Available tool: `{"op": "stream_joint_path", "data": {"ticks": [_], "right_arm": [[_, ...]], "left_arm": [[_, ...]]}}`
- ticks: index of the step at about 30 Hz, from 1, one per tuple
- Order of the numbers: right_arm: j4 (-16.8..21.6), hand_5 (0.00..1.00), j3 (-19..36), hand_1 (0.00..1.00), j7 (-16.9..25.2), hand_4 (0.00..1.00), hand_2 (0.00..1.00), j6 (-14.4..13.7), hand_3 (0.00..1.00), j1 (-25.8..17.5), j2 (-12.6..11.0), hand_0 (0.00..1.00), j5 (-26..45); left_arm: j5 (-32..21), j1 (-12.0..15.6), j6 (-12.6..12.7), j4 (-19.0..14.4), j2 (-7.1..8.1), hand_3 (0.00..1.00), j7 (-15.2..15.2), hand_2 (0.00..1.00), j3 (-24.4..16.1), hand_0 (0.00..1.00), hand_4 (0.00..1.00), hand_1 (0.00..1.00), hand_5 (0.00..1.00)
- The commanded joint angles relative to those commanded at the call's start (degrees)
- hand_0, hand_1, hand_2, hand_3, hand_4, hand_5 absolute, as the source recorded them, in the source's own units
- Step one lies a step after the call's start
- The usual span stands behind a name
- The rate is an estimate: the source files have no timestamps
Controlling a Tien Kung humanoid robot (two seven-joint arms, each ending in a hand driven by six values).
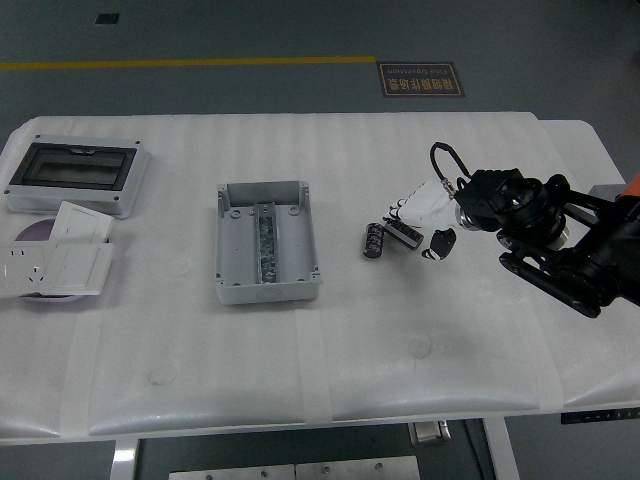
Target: Pick up the battery,place it into the box
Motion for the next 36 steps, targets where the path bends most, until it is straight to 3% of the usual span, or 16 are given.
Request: {"op": "stream_joint_path", "data": {"ticks": [19,35,36], "right_arm": [[-2.5,0.195,0.4,0.84,0.0,0.662,0.985,-3.6,0.978,-0.5,2.1,0.826,0.0],[-4.3,0.191,1.4,0.819,1.2,0.63,0.943,-3.5,0.935,-1.3,2.9,0.807,0.0],[-4.3,0.174,1.4,0.816,1.2,0.602,0.891,-3.6,0.917,-1.3,2.9,0.808,0.0]], "left_arm": [[-0.1,-0.4,0.0,0.0,-0.13,0.622,-0.1,0.619,0.7,0.654,0.505,0.666,0.396],[-1.0,-0.7,0.1,0.0,0.0,0.622,-0.4,0.619,1.5,0.654,0.505,0.665,0.4],[-1.0,-0.8,0.1,0.0,-0.01,0.622,-0.4,0.619,1.6,0.653,0.507,0.665,0.406]]}}
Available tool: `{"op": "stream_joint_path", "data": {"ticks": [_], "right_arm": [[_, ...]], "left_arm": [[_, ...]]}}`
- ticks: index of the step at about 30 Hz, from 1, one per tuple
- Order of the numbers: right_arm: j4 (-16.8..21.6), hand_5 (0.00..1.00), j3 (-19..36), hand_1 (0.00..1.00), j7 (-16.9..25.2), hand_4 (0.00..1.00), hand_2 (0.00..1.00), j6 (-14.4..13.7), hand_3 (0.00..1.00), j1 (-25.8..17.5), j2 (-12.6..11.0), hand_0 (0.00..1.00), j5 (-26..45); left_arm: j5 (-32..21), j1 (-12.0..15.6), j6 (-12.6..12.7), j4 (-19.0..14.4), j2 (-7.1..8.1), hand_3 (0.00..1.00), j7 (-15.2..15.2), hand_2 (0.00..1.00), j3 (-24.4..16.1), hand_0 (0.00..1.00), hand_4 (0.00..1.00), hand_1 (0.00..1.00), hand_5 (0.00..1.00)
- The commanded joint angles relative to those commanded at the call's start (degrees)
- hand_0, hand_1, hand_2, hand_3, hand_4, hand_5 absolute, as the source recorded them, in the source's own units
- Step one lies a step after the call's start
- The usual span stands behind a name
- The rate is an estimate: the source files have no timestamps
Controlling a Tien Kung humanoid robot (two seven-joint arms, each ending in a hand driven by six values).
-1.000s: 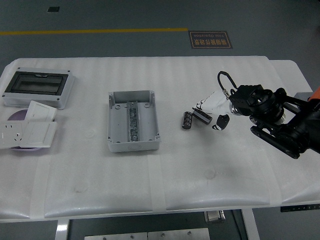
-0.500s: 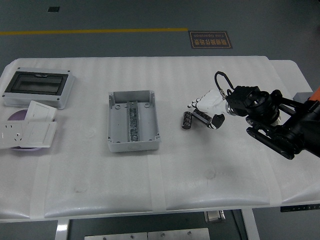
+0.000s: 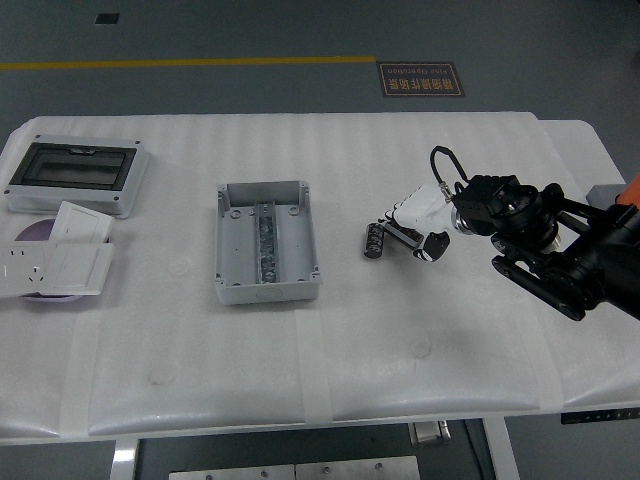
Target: Pick up the battery,place it into the box
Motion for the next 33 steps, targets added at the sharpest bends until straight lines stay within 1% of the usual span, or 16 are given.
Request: {"op": "stream_joint_path", "data": {"ticks": [5,6,11,12,17,18,20,22,24,27,30,33], "right_arm": [[-0.3,0.174,0.0,0.816,0.0,0.602,0.891,-0.4,0.917,-0.1,0.2,0.808,0.0],[-0.5,0.096,0.0,0.778,0.1,0.458,0.776,-0.3,0.775,-0.1,0.2,0.796,0.0],[-1.3,0.096,0.4,0.778,0.5,0.458,0.776,-0.1,0.775,-0.3,0.3,0.796,0.0],[-1.4,0.053,0.4,0.735,0.5,0.31,0.651,-0.1,0.7,-0.3,0.4,0.768,0.0],[-0.8,0.053,0.0,0.735,0.1,0.31,0.651,-0.3,0.7,0.2,0.2,0.768,0.0],[-0.4,0.031,-0.3,0.718,-0.1,0.264,0.638,-0.3,0.693,0.4,0.1,0.766,0.0],[0.7,0.031,-1.0,0.718,-0.9,0.264,0.638,-0.7,0.693,1.1,-0.2,0.766,0.0],[2.3,0.031,-2.4,0.718,-2.5,0.264,0.638,-1.7,0.693,2.0,-0.7,0.766,0.6],[4.4,0.039,-4.6,0.715,-4.8,0.262,0.638,-3.8,0.693,3.0,-1.6,0.758,2.9],[7.8,0.039,-8.4,0.715,-8.8,0.262,0.638,-7.8,0.693,4.4,-3.3,0.758,7.0],[11.6,0.051,-12.8,0.714,-13.3,0.272,0.638,-13.2,0.692,5.6,-4.7,0.759,11.6],[15.6,0.051,-16.8,0.714,-17.7,0.272,0.638,-19.2,0.692,5.8,-4.9,0.759,16.3]], "left_arm": [[-0.2,-0.1,0.0,0.0,-0.04,0.622,-0.1,0.619,0.3,0.653,0.507,0.665,0.406],[-0.2,-0.2,0.0,0.0,-0.04,0.622,0.0,0.619,0.3,0.653,0.508,0.665,0.409],[-0.3,-0.3,0.1,0.0,0.06,0.622,-0.1,0.619,0.5,0.653,0.508,0.665,0.409],[-0.4,-0.3,0.1,0.0,0.06,0.623,-0.1,0.619,0.5,0.654,0.507,0.663,0.408],[-0.2,-0.2,0.1,0.0,0.0,0.623,-0.1,0.619,0.5,0.654,0.507,0.663,0.408],[-0.1,-0.2,0.1,0.0,-0.03,0.623,-0.1,0.619,0.5,0.653,0.506,0.663,0.407],[0.1,-0.1,0.1,0.0,-0.07,0.623,0.0,0.619,0.3,0.653,0.506,0.663,0.407],[0.3,0.0,0.1,0.0,-0.12,0.623,0.1,0.619,0.1,0.653,0.506,0.663,0.407],[0.5,0.0,0.1,0.0,-0.16,0.624,0.1,0.619,0.0,0.653,0.507,0.664,0.409],[0.6,0.1,0.2,0.0,-0.19,0.624,0.1,0.619,-0.2,0.653,0.507,0.664,0.409],[1.0,0.3,0.2,0.0,-0.19,0.624,0.3,0.619,-0.6,0.653,0.509,0.664,0.413],[1.6,0.5,0.2,0.0,-0.18,0.624,0.5,0.619,-1.1,0.653,0.509,0.664,0.413]]}}
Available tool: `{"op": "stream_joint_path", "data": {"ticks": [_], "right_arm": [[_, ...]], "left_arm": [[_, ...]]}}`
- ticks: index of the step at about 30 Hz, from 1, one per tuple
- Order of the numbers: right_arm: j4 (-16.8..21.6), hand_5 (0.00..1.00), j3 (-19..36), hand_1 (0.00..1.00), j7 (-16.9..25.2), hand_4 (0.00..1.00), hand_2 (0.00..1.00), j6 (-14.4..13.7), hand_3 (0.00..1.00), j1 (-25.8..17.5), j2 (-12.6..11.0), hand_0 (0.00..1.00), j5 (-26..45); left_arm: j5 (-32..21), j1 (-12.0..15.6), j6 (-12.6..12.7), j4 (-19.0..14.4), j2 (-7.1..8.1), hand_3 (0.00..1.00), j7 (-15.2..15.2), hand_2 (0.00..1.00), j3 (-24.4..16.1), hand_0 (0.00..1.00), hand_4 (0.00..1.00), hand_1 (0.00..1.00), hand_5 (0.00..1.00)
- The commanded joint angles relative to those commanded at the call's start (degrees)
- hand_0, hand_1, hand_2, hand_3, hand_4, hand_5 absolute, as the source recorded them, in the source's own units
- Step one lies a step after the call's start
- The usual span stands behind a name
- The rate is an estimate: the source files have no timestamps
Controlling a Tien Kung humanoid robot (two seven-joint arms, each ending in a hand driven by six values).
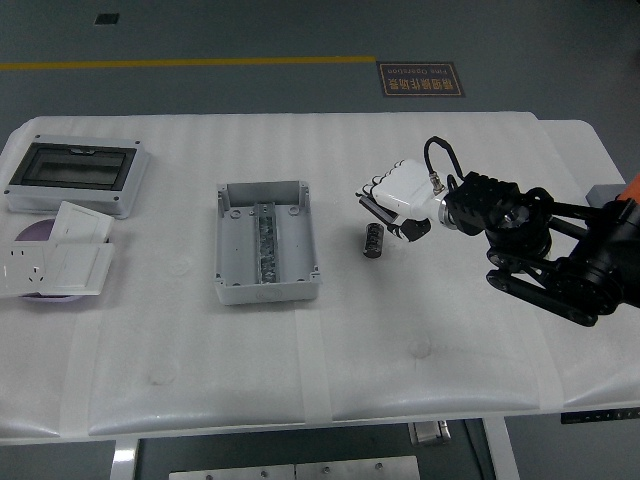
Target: Pick up the battery,place it into the box
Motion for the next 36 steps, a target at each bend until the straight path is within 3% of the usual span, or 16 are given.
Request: {"op": "stream_joint_path", "data": {"ticks": [3,7,12,14,15,20,21,23,26,27,32,33,36], "right_arm": [[4.1,0.059,0.4,0.714,-3.6,0.281,0.638,-4.6,0.695,-0.6,1.2,0.756,4.1],[9.2,0.059,3.6,0.714,-6.3,0.281,0.638,-9.3,0.695,-2.2,4.7,0.756,7.4],[12.1,0.078,6.7,0.716,-6.5,0.309,0.646,-12.6,0.703,-4.3,9.7,0.756,8.3],[11.8,0.078,7.1,0.716,-6.2,0.309,0.646,-13.5,0.703,-4.9,11.4,0.756,8.9],[11.5,0.184,7.1,0.726,-5.9,0.441,0.71,-13.9,0.735,-5.1,11.9,0.765,9.3],[8.3,0.184,5.8,0.726,-3.9,0.441,0.71,-15.5,0.735,-5.8,13.7,0.765,11.8],[7.5,0.236,5.5,0.766,-3.5,0.55,0.781,-15.7,0.813,-5.8,13.9,0.771,12.1],[5.6,0.236,4.7,0.766,-2.9,0.55,0.781,-15.9,0.813,-6.0,14.4,0.771,12.6],[3.4,0.236,3.8,0.766,-2.4,0.55,0.781,-16.2,0.813,-6.3,14.8,0.771,13.0],[2.9,0.281,3.5,0.796,-2.2,0.641,0.825,-16.2,0.979,-6.3,14.9,0.797,13.2],[1.2,0.281,2.7,0.796,-1.9,0.641,0.825,-15.8,0.979,-6.2,14.9,0.797,13.3],[1.0,0.35,2.6,0.803,-1.9,0.74,0.827,-15.7,0.997,-6.2,14.8,0.802,13.3],[0.6,0.35,2.7,0.803,-1.7,0.74,0.827,-15.1,0.997,-6.1,14.4,0.802,14.0]], "left_arm": [[0.4,0.2,0.0,0.0,-0.06,0.625,0.2,0.619,-0.3,0.653,0.511,0.664,0.415],[1.2,0.2,-0.2,0.0,-0.17,0.625,0.4,0.619,-0.1,0.653,0.511,0.664,0.415],[2.1,0.3,-0.4,0.0,-0.23,0.625,0.7,0.619,-0.1,0.653,0.513,0.664,0.419],[2.2,0.3,-0.4,0.0,-0.25,0.625,0.8,0.619,-0.1,0.653,0.513,0.664,0.419],[2.2,0.2,-0.4,0.0,-0.25,0.625,0.8,0.619,0.0,0.653,0.513,0.664,0.419],[2.3,0.2,-0.4,0.0,-0.27,0.625,0.8,0.619,0.0,0.653,0.513,0.664,0.419],[2.3,0.2,-0.4,0.0,-0.28,0.625,0.8,0.619,0.0,0.653,0.515,0.664,0.422],[2.4,0.2,-0.4,0.0,-0.3,0.625,0.8,0.619,-0.1,0.653,0.515,0.664,0.422],[2.4,0.2,-0.4,0.0,-0.3,0.625,0.8,0.619,-0.1,0.653,0.515,0.664,0.422],[2.4,0.2,-0.4,0.0,-0.3,0.624,0.8,0.619,-0.1,0.653,0.516,0.664,0.422],[2.2,0.1,-0.4,0.0,-0.27,0.624,0.8,0.619,0.1,0.653,0.516,0.664,0.422],[2.1,0.1,-0.4,0.0,-0.28,0.623,0.7,0.619,0.1,0.653,0.515,0.664,0.423],[1.9,0.0,-0.3,0.0,-0.3,0.623,0.7,0.619,0.3,0.653,0.515,0.664,0.423]]}}
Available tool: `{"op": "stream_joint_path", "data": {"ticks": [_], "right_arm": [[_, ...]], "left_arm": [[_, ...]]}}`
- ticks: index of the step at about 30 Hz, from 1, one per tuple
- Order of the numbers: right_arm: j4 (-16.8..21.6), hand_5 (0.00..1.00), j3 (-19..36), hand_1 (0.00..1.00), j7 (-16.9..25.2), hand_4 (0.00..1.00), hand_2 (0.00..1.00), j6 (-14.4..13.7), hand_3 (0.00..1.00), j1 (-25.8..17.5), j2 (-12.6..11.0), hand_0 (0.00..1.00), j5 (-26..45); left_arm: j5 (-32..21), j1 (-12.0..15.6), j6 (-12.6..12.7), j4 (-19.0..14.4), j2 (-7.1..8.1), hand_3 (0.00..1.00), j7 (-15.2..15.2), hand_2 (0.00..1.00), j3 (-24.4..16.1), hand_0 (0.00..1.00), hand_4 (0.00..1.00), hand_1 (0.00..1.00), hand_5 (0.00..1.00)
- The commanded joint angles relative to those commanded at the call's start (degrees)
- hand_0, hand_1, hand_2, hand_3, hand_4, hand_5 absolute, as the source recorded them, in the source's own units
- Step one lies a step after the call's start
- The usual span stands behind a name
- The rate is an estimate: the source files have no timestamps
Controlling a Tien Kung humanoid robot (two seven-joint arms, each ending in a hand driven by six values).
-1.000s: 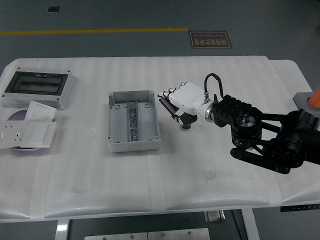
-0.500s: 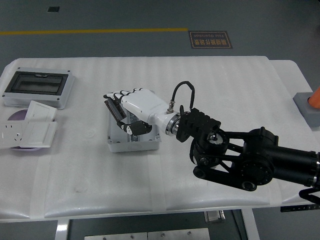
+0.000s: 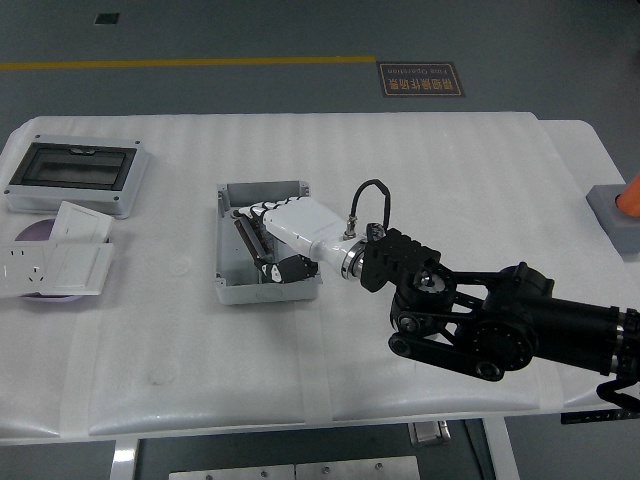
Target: Pick up the battery,place it into the box
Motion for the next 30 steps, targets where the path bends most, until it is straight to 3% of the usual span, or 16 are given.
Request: {"op": "stream_joint_path", "data": {"ticks": [2,3,8,9,22,30], "right_arm": [[-0.1,0.35,0.1,0.803,0.2,0.74,0.827,0.2,0.997,0.1,-0.3,0.802,0.5],[-0.3,0.396,0.2,0.806,0.3,0.829,0.832,0.4,0.995,0.2,-0.5,0.816,0.7],[-1.2,0.396,1.0,0.806,0.6,0.829,0.832,0.9,0.995,0.4,-1.7,0.816,1.5],[-1.4,0.441,1.2,0.81,0.7,0.889,0.844,0.9,0.997,0.4,-2.2,0.819,1.7],[-6.9,0.412,2.3,0.812,1.1,0.858,0.839,2.0,0.993,-0.3,-11.0,0.821,4.2],[-9.3,0.425,-1.1,0.81,1.2,0.864,0.836,3.4,0.971,-0.9,-12.5,0.822,6.0]], "left_arm": [[0.0,0.0,0.0,0.0,-0.01,0.623,0.0,0.619,0.0,0.653,0.515,0.664,0.423],[0.0,-0.1,0.0,0.0,-0.02,0.622,0.0,0.619,0.0,0.653,0.507,0.664,0.418],[0.1,-0.1,-0.1,0.0,-0.07,0.622,0.0,0.619,0.0,0.653,0.507,0.664,0.418],[0.2,-0.1,0.0,0.0,-0.08,0.616,0.0,0.619,-0.1,0.653,0.492,0.663,0.412],[-0.1,-0.1,-0.1,0.0,-0.26,0.608,0.0,0.619,-0.2,0.652,0.485,0.664,0.406],[-0.6,-0.2,0.0,0.0,-0.25,0.605,-0.2,0.619,0.2,0.652,0.479,0.663,0.403]]}}
